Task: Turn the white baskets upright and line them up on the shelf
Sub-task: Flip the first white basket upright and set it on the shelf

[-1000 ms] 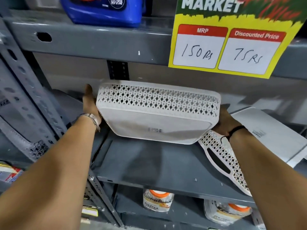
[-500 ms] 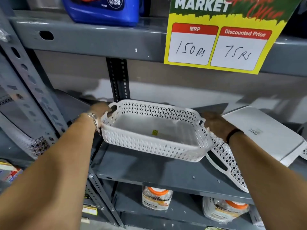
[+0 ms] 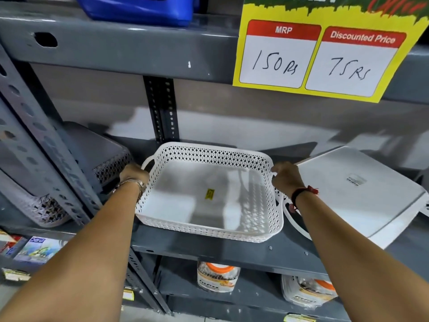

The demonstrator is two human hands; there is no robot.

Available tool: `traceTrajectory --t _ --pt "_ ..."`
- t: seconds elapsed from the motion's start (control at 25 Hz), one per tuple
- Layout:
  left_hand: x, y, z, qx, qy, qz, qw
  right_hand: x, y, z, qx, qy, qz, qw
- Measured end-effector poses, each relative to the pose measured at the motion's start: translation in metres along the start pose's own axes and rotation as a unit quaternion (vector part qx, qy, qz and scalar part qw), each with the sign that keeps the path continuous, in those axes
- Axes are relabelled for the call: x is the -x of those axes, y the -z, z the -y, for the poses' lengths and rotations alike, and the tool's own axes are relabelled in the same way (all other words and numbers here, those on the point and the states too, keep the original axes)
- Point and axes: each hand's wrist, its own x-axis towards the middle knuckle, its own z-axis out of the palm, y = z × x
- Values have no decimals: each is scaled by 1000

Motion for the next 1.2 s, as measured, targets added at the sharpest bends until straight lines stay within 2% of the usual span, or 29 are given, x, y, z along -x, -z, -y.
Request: traceTrajectory --t 0.24,0.8,0.88,1.0,1.12,1.2 --pt "8 -5 1 20 15 -10 1000 9 4 2 14 -16 -20 1000" --pt "35 -6 -8 32 71 24 997 14 12 6 112 -20 19 993" --pt "40 -8 -18 -9 52 3 999 12 22 7 122 -16 1 992" --pt "54 -19 -51 -93 -34 -41 994 1 48 -9 97 -14 -69 993" --pt "82 -49 -92 -38 -122 -20 992 -12 83 -49 105 -40 -130 985" --pt "103 -77 -119 21 -140 17 990 -21 106 -87 107 -58 -133 984"
